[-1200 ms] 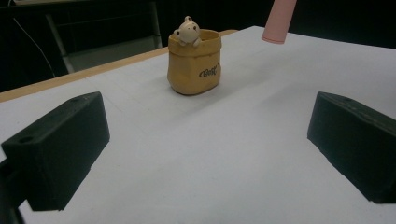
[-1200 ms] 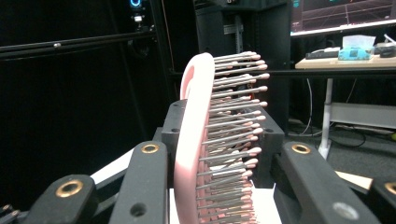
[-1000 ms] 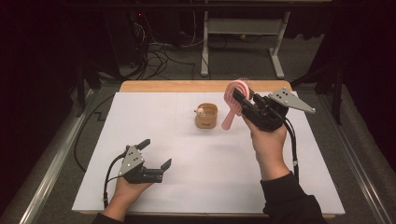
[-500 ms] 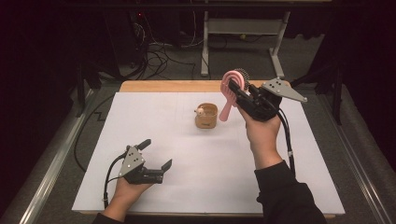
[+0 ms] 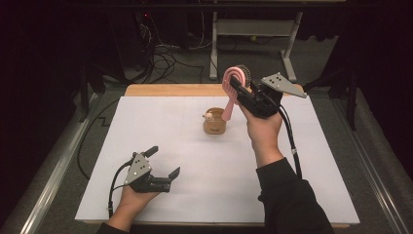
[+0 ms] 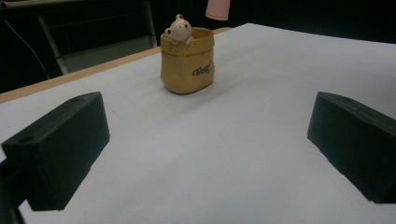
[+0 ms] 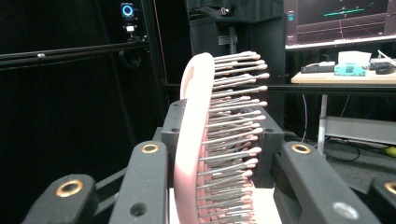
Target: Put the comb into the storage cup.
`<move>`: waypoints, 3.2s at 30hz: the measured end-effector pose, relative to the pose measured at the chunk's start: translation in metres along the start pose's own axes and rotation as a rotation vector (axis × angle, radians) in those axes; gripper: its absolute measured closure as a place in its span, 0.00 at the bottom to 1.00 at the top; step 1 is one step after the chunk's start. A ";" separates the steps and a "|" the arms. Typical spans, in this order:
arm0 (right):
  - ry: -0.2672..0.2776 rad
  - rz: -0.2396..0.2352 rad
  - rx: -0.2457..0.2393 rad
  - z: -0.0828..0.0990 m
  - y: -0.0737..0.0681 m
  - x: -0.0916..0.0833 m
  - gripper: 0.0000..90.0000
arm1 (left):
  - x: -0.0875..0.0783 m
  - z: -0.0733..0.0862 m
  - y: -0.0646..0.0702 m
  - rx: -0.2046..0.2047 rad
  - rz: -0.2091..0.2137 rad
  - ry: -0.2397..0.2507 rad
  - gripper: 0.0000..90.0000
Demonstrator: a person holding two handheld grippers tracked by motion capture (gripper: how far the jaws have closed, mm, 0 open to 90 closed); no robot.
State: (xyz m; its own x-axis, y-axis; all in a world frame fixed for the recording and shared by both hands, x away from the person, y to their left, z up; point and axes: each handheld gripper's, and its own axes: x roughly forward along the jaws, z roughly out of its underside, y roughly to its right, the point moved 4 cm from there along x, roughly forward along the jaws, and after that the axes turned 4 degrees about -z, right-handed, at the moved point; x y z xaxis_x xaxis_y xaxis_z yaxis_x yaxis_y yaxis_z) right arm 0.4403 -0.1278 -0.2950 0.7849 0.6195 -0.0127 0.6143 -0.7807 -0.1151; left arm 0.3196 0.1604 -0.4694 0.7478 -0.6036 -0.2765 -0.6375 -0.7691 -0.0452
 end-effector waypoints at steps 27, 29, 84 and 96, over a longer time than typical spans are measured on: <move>-0.010 0.008 0.031 0.012 0.006 0.037 0.74 | 0.001 0.001 0.000 0.000 -0.001 0.002 0.00; -0.010 0.006 0.034 0.013 0.006 0.039 0.74 | 0.001 0.001 0.000 0.000 -0.001 0.002 0.00; -0.060 0.001 0.088 0.047 0.005 0.067 0.74 | 0.002 0.002 0.000 0.006 -0.004 -0.003 0.00; -0.078 0.006 0.106 0.062 0.009 0.070 0.74 | 0.001 0.002 0.000 0.003 -0.002 -0.002 0.00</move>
State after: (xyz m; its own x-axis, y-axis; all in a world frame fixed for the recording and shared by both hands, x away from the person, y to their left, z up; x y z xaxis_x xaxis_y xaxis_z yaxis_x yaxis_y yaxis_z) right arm 0.4962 -0.0863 -0.3585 0.7775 0.6224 -0.0905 0.5940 -0.7740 -0.2194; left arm 0.3199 0.1596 -0.4716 0.7485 -0.6020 -0.2782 -0.6369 -0.7694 -0.0489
